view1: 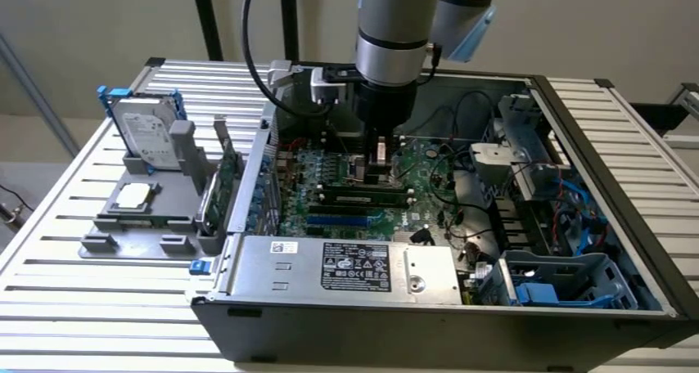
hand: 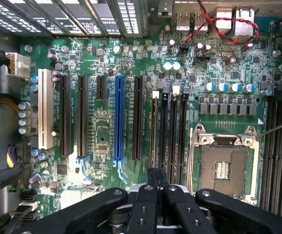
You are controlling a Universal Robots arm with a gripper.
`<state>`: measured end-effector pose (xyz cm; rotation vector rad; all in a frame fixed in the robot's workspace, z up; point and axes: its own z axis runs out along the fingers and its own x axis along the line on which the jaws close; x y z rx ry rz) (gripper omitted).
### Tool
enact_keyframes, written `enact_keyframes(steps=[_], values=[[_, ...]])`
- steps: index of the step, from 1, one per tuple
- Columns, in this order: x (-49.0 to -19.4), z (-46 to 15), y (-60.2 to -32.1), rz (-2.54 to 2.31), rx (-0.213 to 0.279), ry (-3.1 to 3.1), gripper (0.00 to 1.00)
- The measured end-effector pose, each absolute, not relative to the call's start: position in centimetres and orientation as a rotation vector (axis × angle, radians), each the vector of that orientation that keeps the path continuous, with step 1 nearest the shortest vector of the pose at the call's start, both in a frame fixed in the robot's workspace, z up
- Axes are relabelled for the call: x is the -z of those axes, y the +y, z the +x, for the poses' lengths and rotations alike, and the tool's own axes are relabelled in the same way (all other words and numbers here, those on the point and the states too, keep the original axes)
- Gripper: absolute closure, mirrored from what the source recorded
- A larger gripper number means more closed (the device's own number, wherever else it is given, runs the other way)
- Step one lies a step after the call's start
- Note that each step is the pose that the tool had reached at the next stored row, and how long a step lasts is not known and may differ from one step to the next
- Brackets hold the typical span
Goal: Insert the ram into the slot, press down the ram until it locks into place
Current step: 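Press down the ram until it locks into place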
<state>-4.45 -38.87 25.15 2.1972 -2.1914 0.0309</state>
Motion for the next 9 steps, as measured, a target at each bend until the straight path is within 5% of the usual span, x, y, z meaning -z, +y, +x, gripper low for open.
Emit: enact_keyframes(steps=[9], values=[[-25.16, -4.45, -38.87, 2.197, -0.031, -2.191, 0.89]])
